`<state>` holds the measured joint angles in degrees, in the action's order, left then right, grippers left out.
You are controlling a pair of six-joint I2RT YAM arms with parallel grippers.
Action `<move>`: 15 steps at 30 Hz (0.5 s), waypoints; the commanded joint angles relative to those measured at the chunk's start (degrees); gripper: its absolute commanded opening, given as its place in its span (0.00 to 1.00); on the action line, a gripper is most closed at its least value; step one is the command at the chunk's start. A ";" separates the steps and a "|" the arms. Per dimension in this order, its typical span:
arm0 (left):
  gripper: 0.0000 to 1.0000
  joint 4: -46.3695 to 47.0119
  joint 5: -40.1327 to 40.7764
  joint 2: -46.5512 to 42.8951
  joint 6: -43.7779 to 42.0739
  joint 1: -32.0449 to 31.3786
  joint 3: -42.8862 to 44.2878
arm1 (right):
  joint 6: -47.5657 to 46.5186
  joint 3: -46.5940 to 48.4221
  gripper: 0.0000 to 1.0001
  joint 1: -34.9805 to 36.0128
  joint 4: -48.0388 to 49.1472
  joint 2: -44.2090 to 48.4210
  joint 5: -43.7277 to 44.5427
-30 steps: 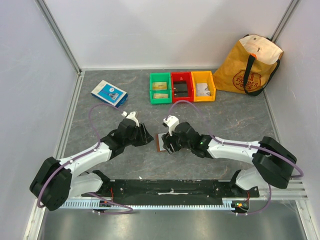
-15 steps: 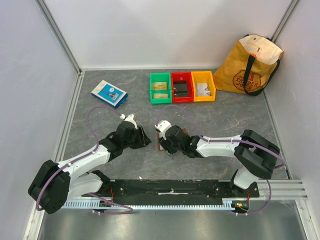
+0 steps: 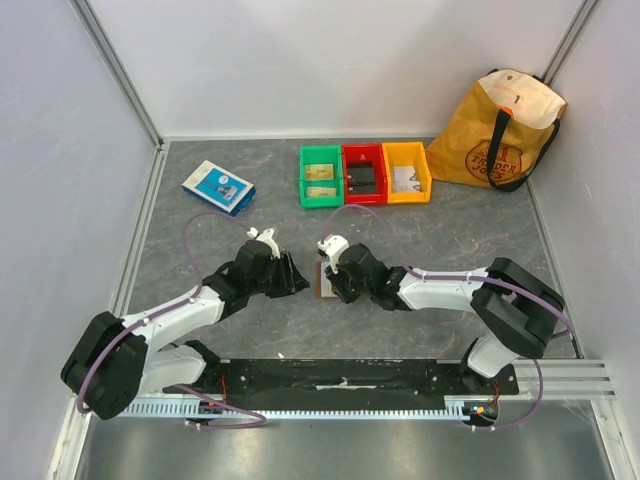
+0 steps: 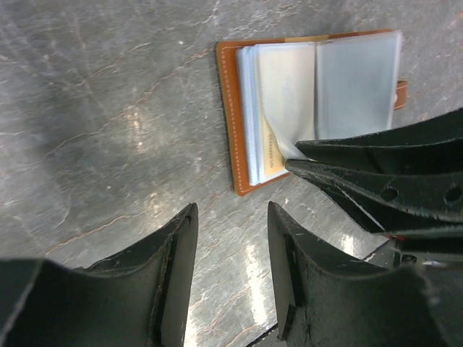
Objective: Take the credit cards out of the card holder
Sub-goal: Remove the credit card from the card holder.
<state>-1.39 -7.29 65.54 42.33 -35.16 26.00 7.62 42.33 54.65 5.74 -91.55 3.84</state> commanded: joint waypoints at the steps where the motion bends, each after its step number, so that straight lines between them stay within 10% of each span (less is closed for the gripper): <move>1: 0.50 5.25 -4.22 2.22 -0.23 0.09 3.62 | 4.50 -3.03 0.21 -3.93 3.74 2.86 -8.48; 15: 0.37 13.07 -10.38 17.24 1.88 -2.19 11.79 | 20.59 -13.05 0.00 -14.05 19.40 7.26 -19.31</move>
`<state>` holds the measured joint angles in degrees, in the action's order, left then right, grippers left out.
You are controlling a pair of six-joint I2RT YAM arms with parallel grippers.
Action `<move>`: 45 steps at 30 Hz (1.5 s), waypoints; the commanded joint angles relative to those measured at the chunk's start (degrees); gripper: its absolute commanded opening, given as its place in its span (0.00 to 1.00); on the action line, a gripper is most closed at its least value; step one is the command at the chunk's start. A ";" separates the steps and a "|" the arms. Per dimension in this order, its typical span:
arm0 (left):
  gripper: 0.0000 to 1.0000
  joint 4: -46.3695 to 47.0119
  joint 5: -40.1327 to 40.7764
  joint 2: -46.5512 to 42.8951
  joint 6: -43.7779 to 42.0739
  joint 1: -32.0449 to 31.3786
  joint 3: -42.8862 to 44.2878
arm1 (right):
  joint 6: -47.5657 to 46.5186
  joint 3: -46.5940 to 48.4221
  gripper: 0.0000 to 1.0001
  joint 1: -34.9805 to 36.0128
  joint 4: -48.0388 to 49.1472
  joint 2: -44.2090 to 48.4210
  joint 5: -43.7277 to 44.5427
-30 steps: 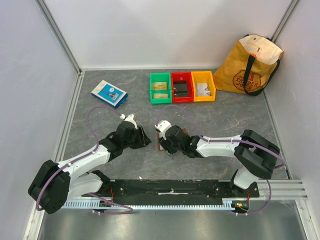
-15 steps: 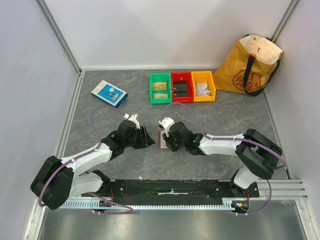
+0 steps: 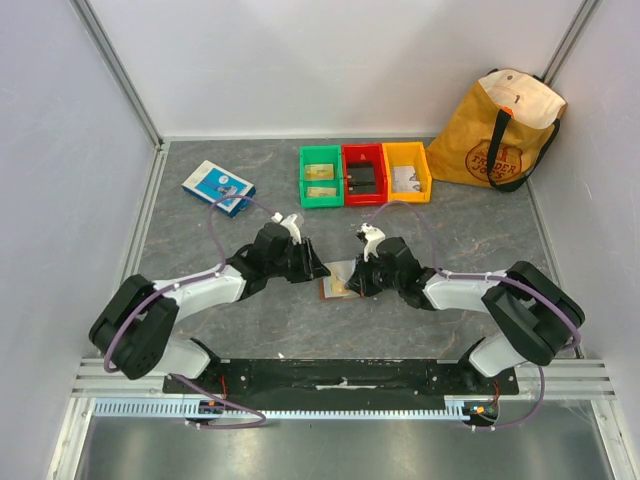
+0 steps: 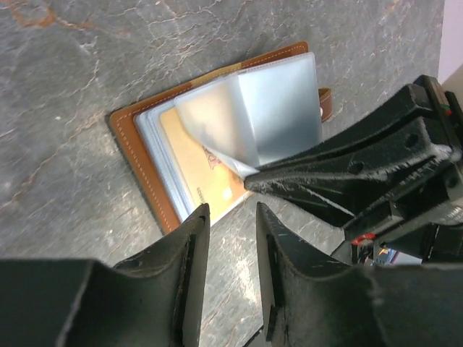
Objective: Take the credit cards out of the card holder
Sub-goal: Remove the credit card from the card holder.
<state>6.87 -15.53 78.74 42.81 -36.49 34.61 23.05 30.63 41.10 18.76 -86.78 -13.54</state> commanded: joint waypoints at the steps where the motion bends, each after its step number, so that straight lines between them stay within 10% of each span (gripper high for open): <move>1: 0.36 5.51 -2.40 5.36 1.58 -1.30 3.36 | 5.86 -1.71 0.00 -0.67 6.81 2.84 -1.49; 15: 0.23 7.19 -0.73 13.98 2.28 -2.88 2.22 | 14.39 -8.66 0.01 -1.46 1.91 14.79 19.94; 26: 0.22 7.19 -0.82 13.02 2.28 -3.32 1.34 | 11.50 -2.61 0.45 -1.55 -17.00 20.16 34.98; 36: 0.23 5.87 -0.91 10.65 2.19 -3.94 4.23 | 2.44 2.84 0.50 -1.99 -16.82 14.37 34.55; 45: 0.25 4.90 -0.38 7.92 2.11 -4.03 6.17 | -10.03 9.17 0.48 -3.48 -15.24 12.00 13.73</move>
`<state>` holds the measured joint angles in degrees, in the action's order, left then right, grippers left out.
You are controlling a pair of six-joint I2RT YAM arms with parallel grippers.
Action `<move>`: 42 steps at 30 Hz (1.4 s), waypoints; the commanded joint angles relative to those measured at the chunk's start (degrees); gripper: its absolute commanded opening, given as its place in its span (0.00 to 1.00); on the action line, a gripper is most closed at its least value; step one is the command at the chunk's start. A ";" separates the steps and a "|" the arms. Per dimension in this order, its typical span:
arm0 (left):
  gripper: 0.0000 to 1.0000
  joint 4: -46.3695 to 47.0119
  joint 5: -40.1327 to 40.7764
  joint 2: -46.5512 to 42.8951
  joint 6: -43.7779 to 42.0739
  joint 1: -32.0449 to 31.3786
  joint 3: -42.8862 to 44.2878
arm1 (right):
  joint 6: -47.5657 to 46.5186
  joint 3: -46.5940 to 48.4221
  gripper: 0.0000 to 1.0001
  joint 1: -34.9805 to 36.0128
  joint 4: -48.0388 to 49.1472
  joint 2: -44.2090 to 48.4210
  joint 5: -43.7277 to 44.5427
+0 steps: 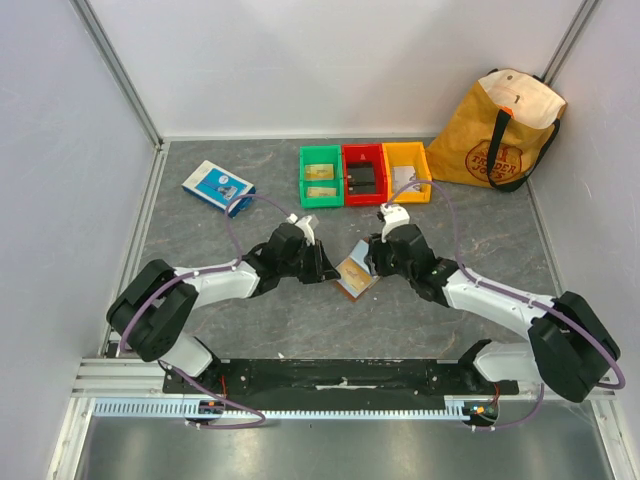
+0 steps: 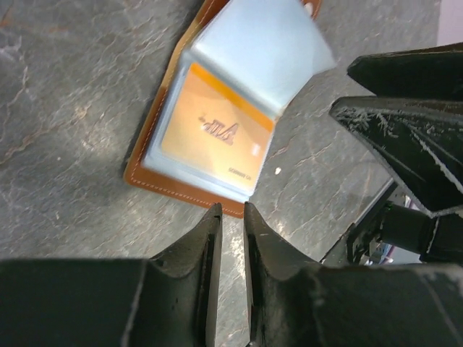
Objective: Take the credit cards out of the card holder
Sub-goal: Remove the credit card from the card holder.
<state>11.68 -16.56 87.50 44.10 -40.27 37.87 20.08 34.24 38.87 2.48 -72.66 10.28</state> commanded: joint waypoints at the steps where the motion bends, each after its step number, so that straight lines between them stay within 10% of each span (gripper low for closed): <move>1: 0.25 0.18 0.39 0.03 0.82 -0.25 3.52 | -7.50 6.45 0.48 -2.04 0.77 -4.13 -14.46; 21: 0.24 -0.96 3.72 3.21 -0.94 0.02 0.72 | 4.87 2.07 0.50 -5.48 4.97 -15.58 -35.50; 42: 0.24 -6.94 3.73 -7.53 -3.23 0.19 0.10 | 7.17 4.43 0.43 -1.96 4.90 -12.49 -30.93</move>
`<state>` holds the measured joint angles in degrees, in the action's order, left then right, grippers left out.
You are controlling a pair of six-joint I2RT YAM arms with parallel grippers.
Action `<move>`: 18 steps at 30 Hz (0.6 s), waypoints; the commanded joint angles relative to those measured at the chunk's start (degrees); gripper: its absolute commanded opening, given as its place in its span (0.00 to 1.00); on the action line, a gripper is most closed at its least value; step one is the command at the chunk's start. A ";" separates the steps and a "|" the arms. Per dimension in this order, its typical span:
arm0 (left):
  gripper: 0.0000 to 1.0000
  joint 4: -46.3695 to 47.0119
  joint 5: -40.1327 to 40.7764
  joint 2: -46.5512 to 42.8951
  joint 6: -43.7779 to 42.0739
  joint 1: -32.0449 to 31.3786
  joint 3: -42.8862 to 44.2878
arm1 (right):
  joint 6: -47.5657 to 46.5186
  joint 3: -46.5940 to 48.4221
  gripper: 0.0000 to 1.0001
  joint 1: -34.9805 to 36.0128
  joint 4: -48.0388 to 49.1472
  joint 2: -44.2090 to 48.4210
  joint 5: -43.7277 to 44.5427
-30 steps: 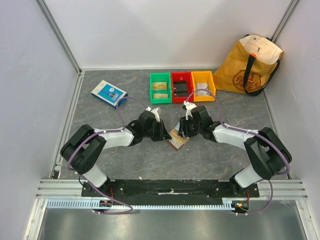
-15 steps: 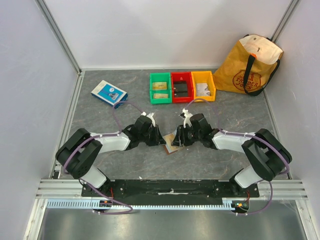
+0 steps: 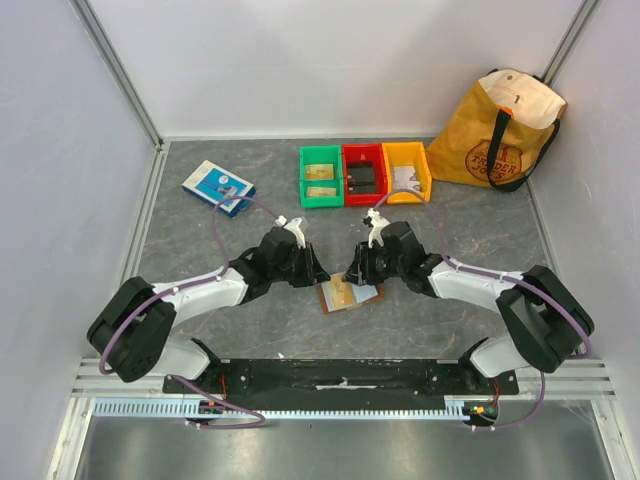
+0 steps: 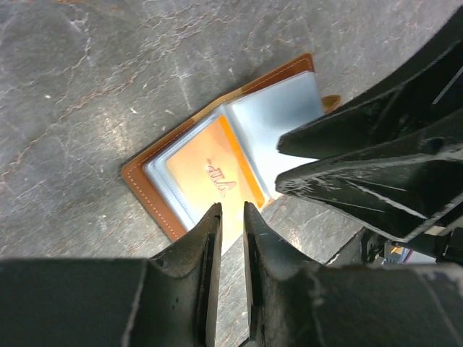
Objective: Take the credit cards out of the card holder
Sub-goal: Remove the credit card from the card holder.
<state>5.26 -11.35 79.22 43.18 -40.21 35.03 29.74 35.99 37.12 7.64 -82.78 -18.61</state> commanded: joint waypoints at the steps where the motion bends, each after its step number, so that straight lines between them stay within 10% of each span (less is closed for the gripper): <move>1: 0.24 -0.42 -1.91 1.28 -2.31 0.04 2.94 | -2.84 2.86 0.41 -0.21 -0.17 -3.08 -2.65; 18: 0.14 2.13 -4.03 7.52 -0.46 -0.75 -1.10 | -0.04 -3.37 0.33 -4.69 11.33 -11.52 -12.49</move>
<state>5.23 -14.13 85.32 42.96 -40.64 34.26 28.16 34.89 32.91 13.04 -91.81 -25.89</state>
